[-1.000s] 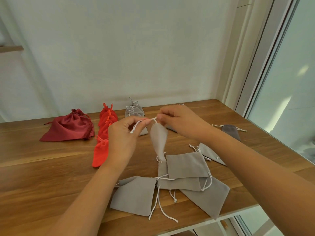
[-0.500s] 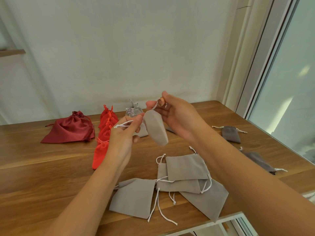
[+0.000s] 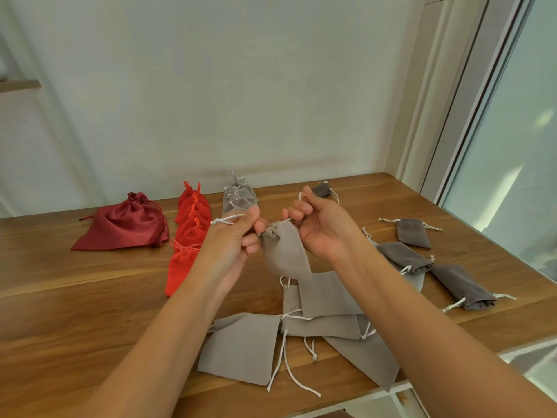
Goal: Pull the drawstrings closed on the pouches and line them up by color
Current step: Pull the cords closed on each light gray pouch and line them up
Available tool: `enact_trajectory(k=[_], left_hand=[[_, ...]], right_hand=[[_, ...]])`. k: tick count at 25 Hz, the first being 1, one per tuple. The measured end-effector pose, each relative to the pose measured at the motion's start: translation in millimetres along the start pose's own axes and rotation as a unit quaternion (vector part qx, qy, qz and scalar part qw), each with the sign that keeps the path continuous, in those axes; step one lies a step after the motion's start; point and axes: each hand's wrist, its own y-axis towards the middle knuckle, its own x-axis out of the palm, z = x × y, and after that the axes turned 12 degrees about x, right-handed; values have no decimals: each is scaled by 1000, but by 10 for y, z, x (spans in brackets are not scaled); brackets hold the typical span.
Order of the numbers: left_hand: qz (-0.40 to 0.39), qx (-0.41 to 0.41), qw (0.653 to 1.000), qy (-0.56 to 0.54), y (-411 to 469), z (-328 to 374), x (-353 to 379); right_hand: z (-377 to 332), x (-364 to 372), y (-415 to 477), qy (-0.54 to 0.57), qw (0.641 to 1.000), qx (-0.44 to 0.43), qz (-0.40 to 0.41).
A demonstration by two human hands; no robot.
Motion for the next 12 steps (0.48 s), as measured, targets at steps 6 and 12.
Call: enact_trajectory(k=[6,12], left_hand=[[5,-70,992,100,-25,-82,16],[26,-6,980,197,34,-96,-59]], right_hand=[[-91,-65,31,-265,964,-16,-10],[-189,61,131,-515,848,-94,-85]])
